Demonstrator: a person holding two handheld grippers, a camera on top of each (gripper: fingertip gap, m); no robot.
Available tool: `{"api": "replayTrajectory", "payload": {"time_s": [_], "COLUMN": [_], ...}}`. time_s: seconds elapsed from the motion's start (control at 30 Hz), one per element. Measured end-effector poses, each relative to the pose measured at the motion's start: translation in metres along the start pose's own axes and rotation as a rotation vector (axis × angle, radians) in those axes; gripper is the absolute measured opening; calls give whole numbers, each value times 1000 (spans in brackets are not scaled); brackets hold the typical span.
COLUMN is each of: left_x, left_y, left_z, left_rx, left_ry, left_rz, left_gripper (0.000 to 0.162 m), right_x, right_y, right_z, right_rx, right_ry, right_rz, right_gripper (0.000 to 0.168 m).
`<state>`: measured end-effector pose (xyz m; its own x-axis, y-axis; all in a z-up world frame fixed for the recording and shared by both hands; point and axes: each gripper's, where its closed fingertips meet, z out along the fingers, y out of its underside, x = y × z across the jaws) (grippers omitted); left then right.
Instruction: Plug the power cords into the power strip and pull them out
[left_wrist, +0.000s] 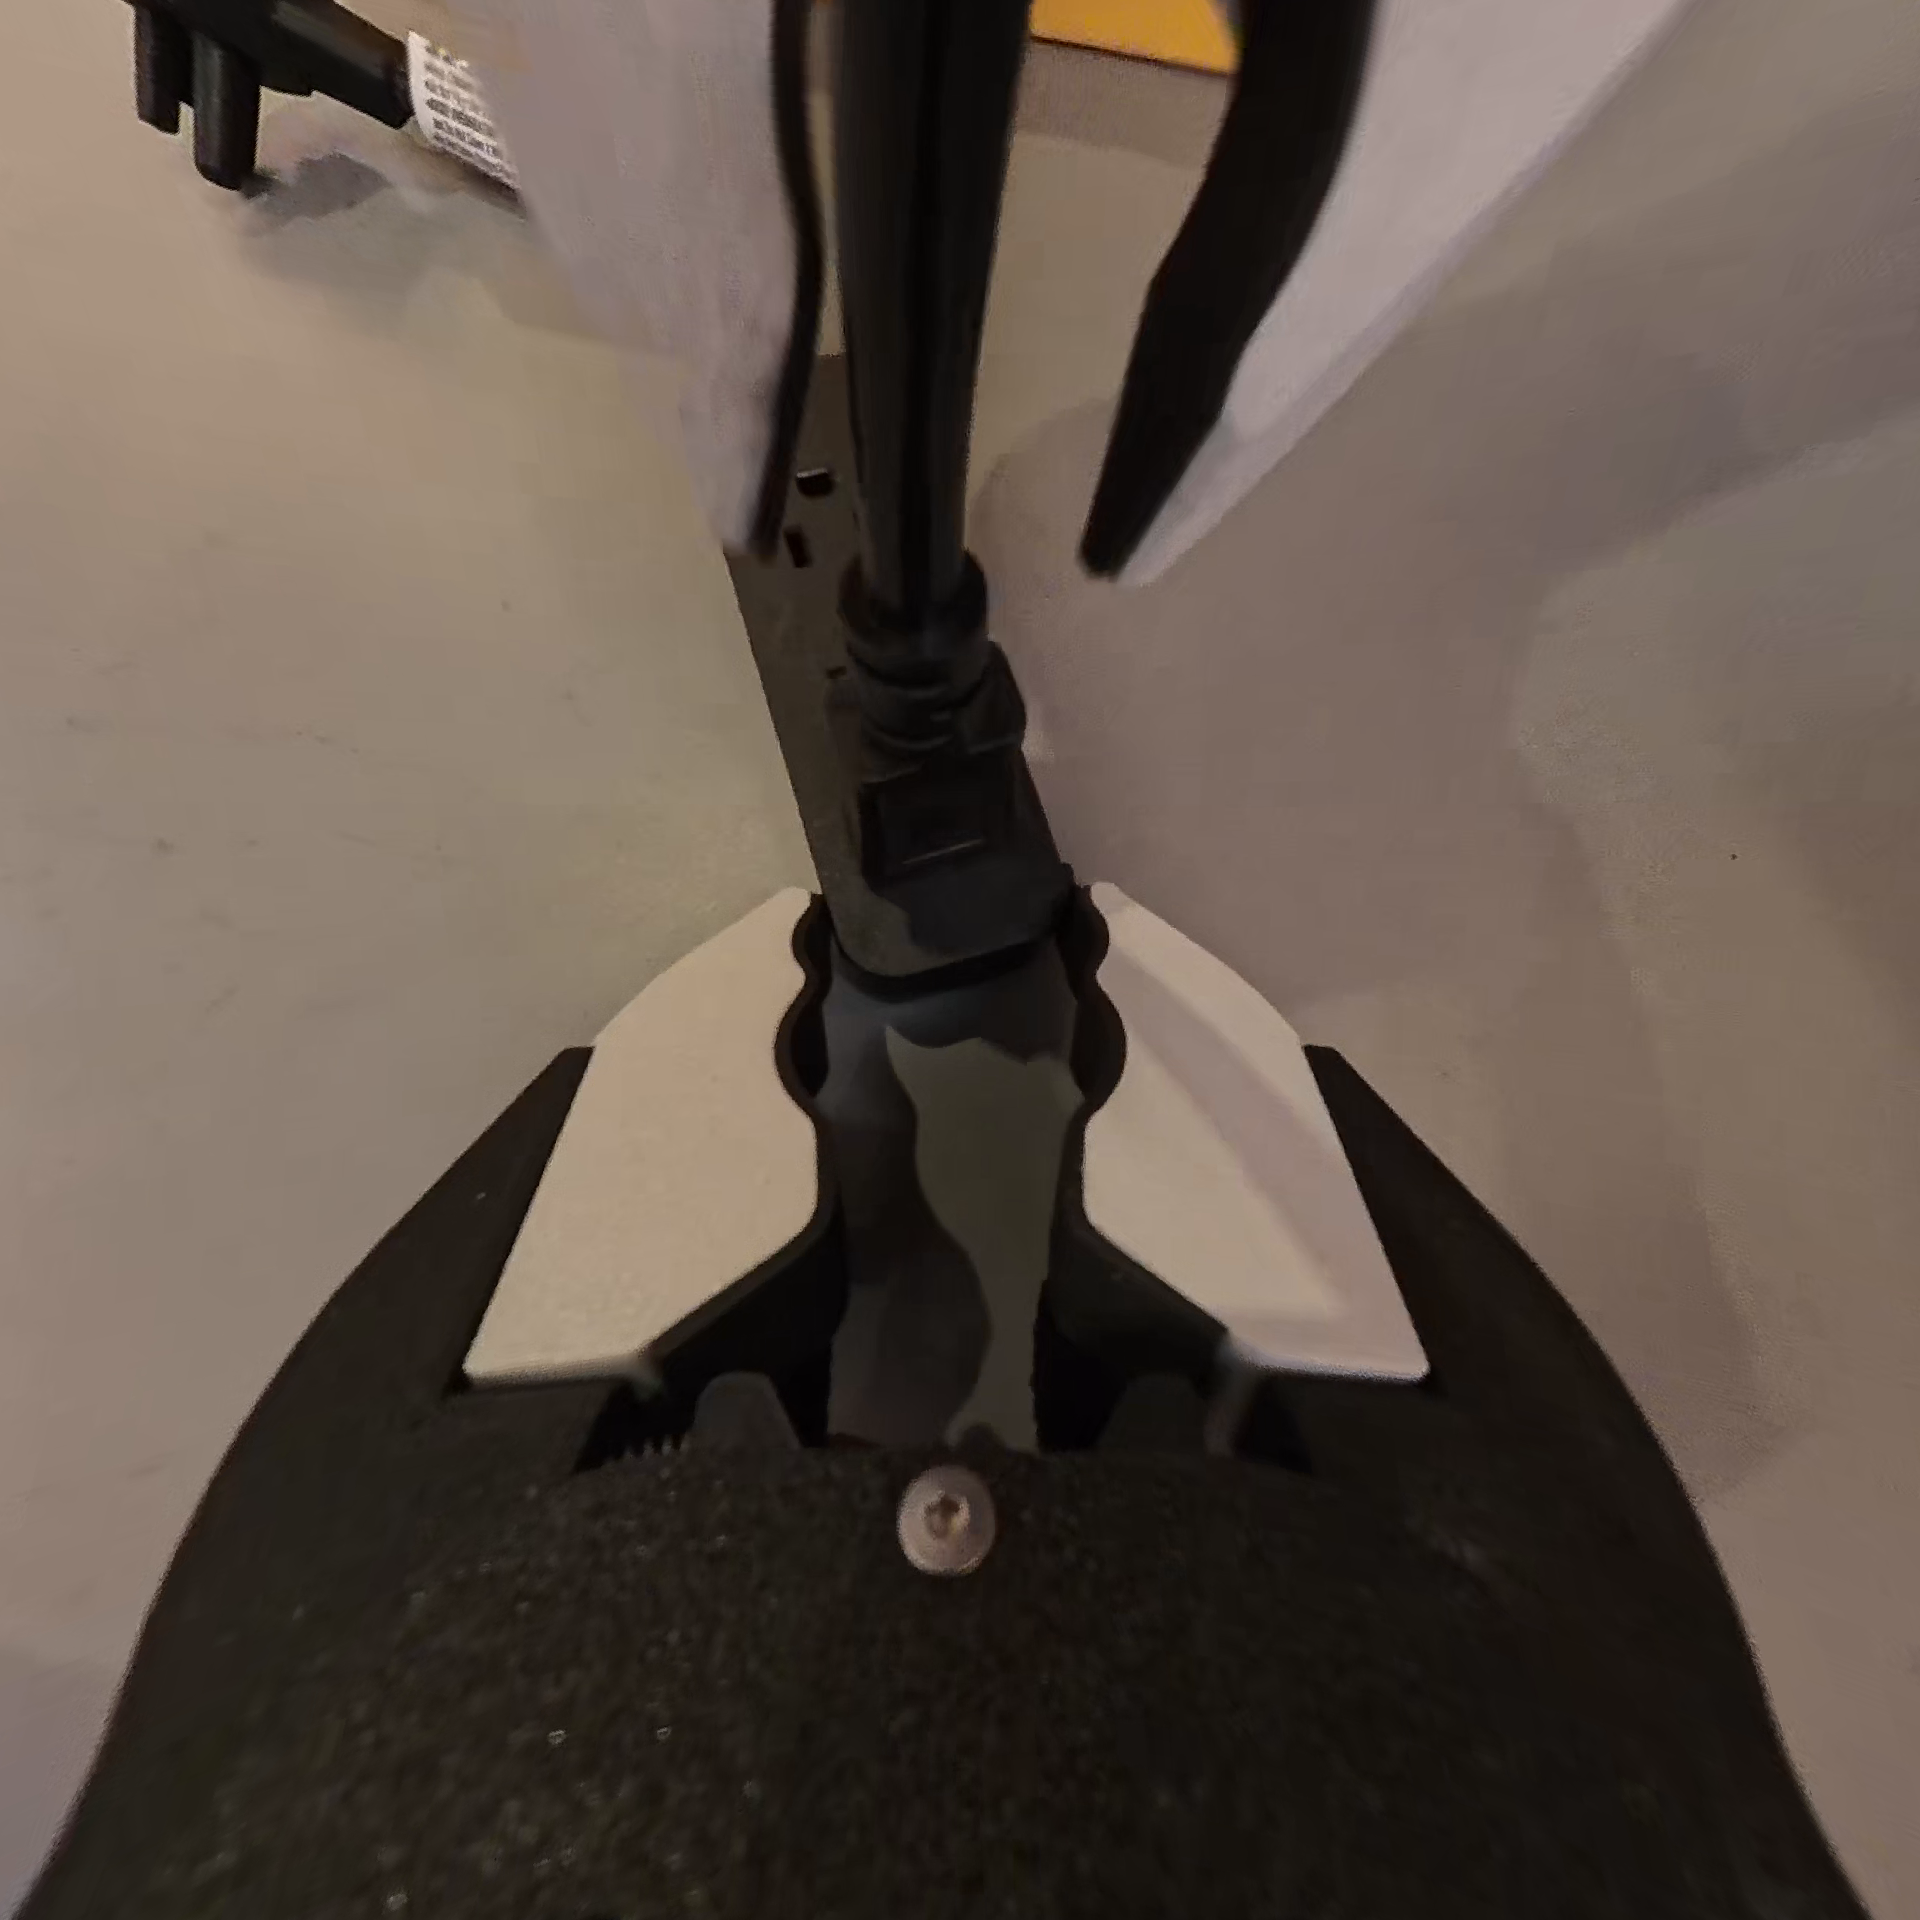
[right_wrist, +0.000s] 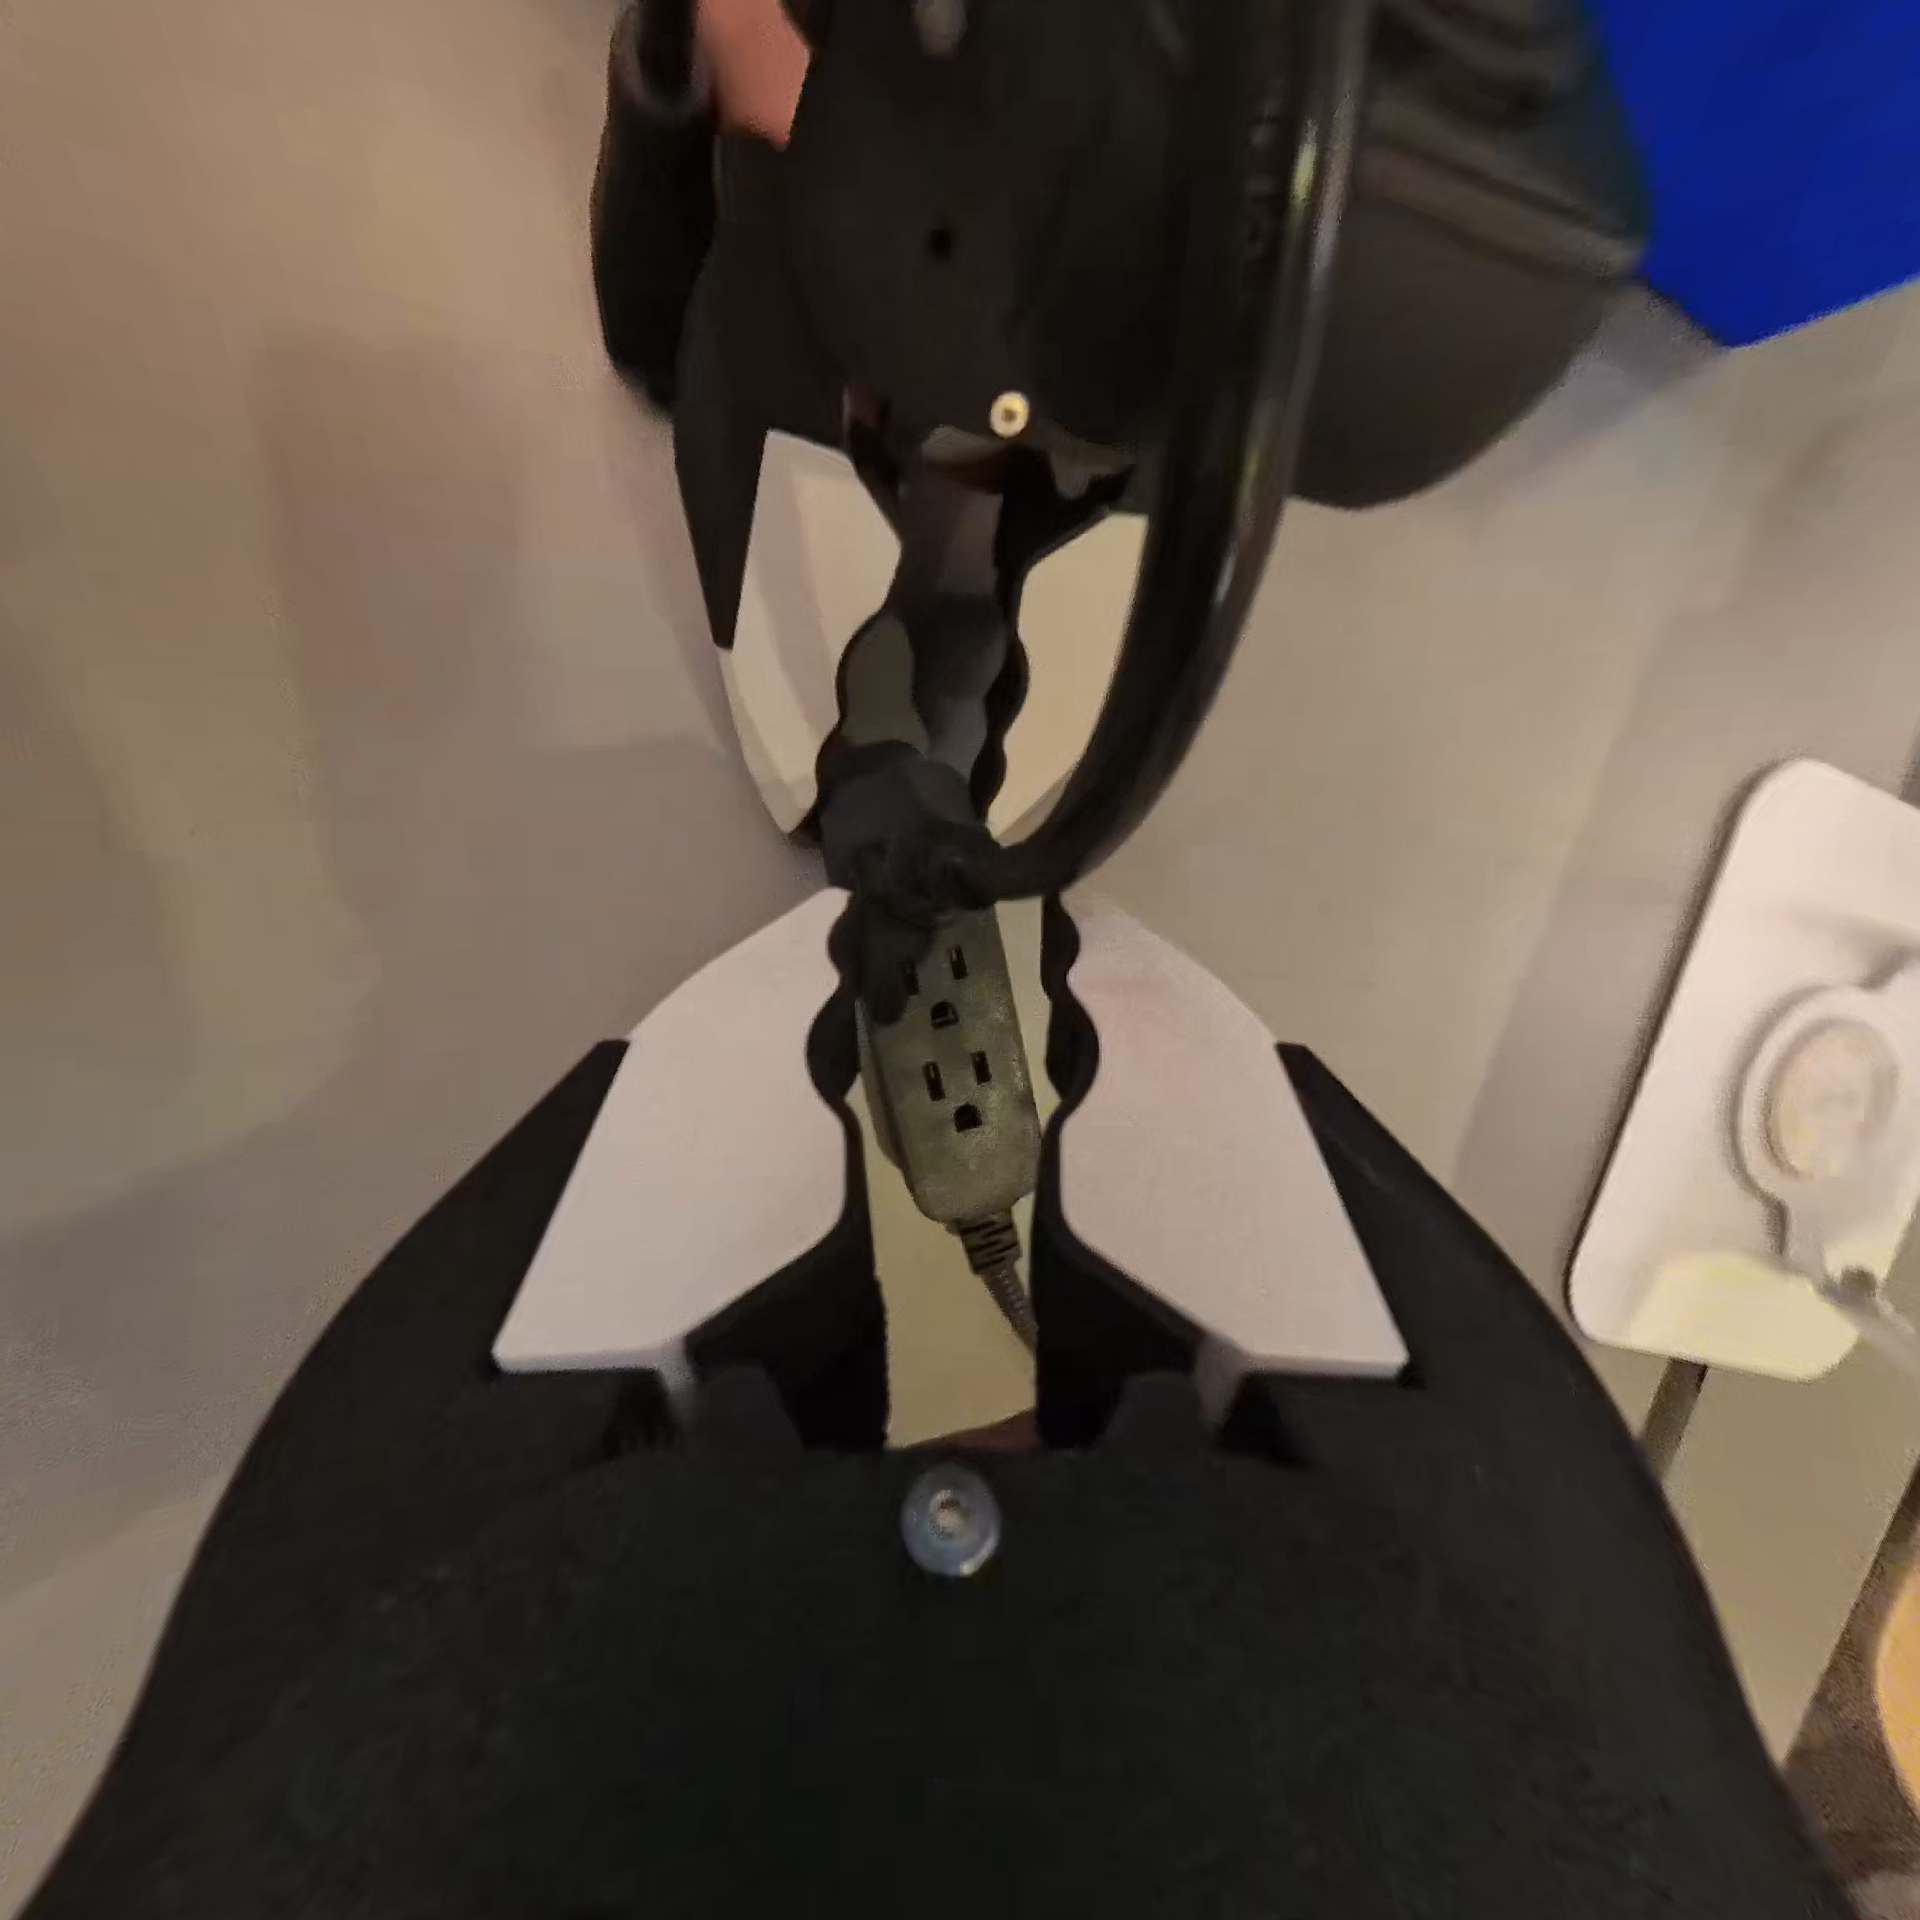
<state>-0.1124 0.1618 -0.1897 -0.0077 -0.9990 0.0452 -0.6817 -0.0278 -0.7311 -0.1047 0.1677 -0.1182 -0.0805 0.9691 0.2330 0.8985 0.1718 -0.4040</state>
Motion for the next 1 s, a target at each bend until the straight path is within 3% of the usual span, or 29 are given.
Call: {"api": "replayTrajectory", "payload": {"time_s": [0.23,0.8,0.93,1.0], "left_x": [-1,1,2,2], "left_y": [0,-1,-2,-2], "left_z": [1,4,5,5], "left_rx": [-4,-8,-9,-9], "left_ry": [-7,7,4,1], "left_rz": [1,-18,-14,-15], "left_gripper": [44,44,44,44], "right_x": [-2,-10,-10,-6], "right_y": [4,7,-2,-12], "right_z": [23,24,21,15], "right_rx": [-49,-122,-136,-84], "right_ry": [-166,-156,-194,-206], "right_rz": [-125,-90,-176,-180], "right_gripper": [23,23,22,8]}}
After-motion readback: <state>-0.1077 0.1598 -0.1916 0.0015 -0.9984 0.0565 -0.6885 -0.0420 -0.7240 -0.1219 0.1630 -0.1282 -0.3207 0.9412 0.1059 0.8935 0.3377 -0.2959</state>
